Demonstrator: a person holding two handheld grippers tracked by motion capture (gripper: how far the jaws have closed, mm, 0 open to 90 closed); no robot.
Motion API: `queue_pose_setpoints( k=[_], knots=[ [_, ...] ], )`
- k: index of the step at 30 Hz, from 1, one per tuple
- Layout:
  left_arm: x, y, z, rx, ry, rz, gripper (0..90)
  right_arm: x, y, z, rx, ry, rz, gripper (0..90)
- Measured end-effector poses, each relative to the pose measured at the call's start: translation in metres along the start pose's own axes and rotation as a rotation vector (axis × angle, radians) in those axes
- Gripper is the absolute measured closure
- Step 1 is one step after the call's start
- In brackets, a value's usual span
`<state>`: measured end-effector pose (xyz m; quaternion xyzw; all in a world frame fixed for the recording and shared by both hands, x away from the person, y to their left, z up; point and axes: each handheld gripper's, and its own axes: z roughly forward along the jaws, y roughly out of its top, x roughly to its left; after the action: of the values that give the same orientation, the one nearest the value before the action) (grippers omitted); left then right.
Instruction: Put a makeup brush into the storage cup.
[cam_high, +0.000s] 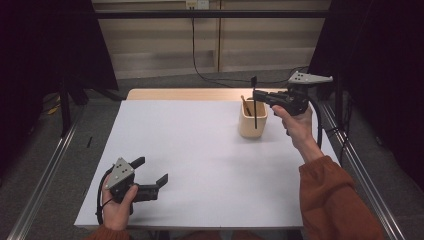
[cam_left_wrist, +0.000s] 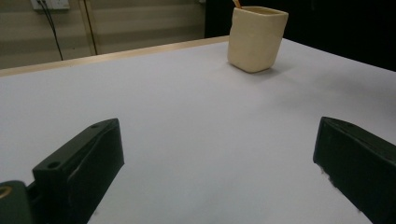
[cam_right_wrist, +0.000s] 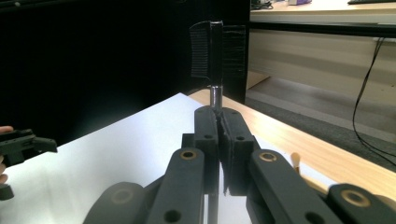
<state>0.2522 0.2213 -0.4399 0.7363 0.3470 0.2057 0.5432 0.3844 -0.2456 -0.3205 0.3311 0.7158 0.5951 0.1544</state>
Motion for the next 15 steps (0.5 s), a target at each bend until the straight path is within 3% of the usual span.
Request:
queue_pose_setpoints(
  k=[15],
  knots=[
    [0.001, 0.000, -0.001, -0.001, -0.002, -0.004, 1.7, -0.019, 0.023, -0.002, -0.023, -0.071, 0.011, 86.1]
  ],
)
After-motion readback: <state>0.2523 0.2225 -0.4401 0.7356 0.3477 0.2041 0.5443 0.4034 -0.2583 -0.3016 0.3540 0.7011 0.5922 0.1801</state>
